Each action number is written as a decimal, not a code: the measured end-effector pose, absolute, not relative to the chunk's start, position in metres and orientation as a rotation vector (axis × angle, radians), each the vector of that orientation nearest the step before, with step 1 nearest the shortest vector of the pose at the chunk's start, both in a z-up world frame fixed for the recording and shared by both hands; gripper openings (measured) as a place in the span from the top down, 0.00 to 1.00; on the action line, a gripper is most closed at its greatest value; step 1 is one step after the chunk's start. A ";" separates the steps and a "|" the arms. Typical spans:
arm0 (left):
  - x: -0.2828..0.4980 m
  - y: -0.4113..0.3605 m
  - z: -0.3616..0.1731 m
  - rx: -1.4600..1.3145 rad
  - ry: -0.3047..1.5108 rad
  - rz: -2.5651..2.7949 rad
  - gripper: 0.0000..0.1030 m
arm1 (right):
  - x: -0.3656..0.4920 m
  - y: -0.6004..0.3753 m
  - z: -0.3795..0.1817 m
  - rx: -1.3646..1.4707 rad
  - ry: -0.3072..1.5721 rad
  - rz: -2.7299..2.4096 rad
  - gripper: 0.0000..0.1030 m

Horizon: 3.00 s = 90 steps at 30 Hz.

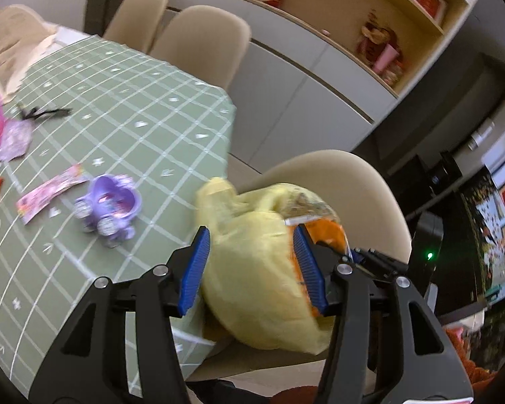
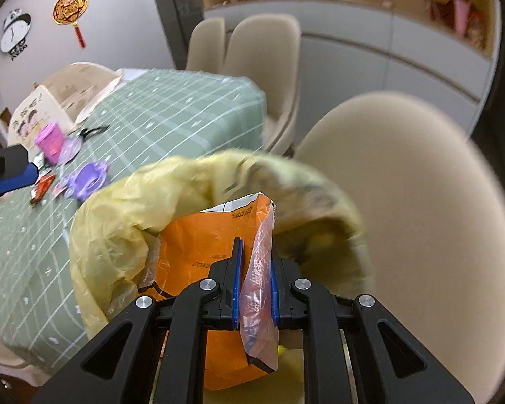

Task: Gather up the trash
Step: 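Carry gold wrapper and orange bag to yellow bag and open both tools, then grasp green milk carton with left tool while right tool reaches toward black strap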

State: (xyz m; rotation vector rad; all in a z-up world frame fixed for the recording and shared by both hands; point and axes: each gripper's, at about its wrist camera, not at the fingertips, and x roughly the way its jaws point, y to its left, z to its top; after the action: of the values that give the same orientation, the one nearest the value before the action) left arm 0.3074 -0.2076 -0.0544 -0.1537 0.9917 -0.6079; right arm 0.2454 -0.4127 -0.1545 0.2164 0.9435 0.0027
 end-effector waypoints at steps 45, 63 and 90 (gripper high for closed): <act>0.315 0.113 -0.064 -0.331 0.882 -0.191 0.46 | 0.312 -0.208 -0.042 0.180 0.655 0.241 0.65; 0.412 0.182 -0.086 -0.388 0.881 -0.129 0.45 | 0.362 -0.135 -0.069 0.088 0.759 0.348 0.63; 0.509 0.218 -0.150 -0.404 1.062 -0.231 0.63 | 0.525 -0.055 -0.137 0.009 0.939 0.412 0.63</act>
State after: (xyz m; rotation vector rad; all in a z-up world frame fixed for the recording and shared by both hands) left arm 0.5087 0.2181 -0.1499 -0.4043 1.0617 -0.2306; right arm 0.5252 -0.0554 -0.1373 0.0089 0.9394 0.4122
